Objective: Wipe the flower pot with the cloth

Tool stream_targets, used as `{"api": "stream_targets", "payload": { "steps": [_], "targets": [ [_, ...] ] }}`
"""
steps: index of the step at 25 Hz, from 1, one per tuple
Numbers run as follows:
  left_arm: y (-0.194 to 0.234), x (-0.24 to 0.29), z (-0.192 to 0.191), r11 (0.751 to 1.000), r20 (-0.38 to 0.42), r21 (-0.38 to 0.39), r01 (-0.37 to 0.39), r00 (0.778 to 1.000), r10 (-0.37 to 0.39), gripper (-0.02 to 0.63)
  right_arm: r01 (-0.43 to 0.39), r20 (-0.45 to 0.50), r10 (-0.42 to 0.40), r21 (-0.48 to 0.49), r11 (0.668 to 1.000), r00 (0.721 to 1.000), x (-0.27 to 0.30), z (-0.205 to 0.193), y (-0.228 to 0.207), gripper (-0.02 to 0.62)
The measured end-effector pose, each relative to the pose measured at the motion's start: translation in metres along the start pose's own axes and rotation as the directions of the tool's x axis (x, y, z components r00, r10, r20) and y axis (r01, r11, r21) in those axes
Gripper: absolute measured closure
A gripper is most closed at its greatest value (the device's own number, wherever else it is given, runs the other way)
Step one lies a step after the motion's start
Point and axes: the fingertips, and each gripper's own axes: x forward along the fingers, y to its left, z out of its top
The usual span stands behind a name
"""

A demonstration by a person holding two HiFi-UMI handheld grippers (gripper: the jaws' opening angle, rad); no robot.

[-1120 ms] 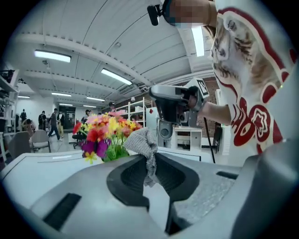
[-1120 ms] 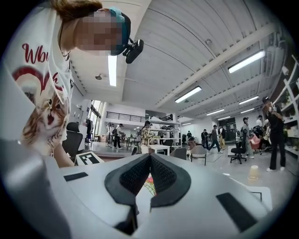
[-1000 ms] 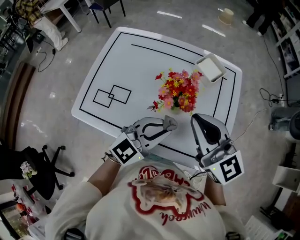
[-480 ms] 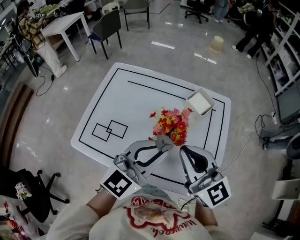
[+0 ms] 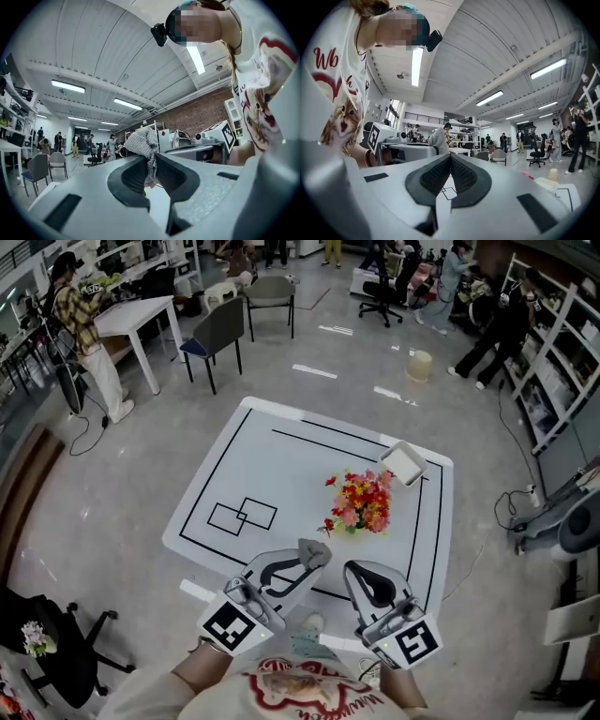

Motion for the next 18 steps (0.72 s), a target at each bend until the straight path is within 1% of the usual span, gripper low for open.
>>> {"api": "stream_targets", "payload": {
  "steps": [3,5,8,13,18],
  "targets": [
    [-0.011,-0.045,0.011,1.000,0.010,-0.002,-0.020,1.000,0.020,0.566,0.009,0.026,-0.009,-0.013,1.000,1.000,-0.001,0.015,0.049,0.597],
    [-0.024,-0.074,0.017,1.000,0.013,0.004,-0.017,1.000,0.017,0.566,0.018,0.039,-0.017,-0.022,1.000,0.999,-0.004,0.023,0.084,0.597],
    [-0.048,-0.111,0.022,0.999,0.008,0.027,0.017,1.000,-0.017,0.566,0.059,0.043,-0.058,-0.032,0.998,0.997,-0.013,0.030,0.130,0.597],
    [-0.095,-0.162,0.021,0.996,-0.041,-0.010,0.092,0.995,-0.093,0.566,0.142,0.051,-0.141,-0.016,0.990,0.989,-0.043,0.037,0.189,0.597],
    [-0.129,-0.185,0.037,0.990,0.000,-0.016,0.141,0.990,-0.141,0.566,0.170,0.058,-0.167,-0.041,0.985,0.984,-0.065,0.051,0.227,0.597]
  ]
}}
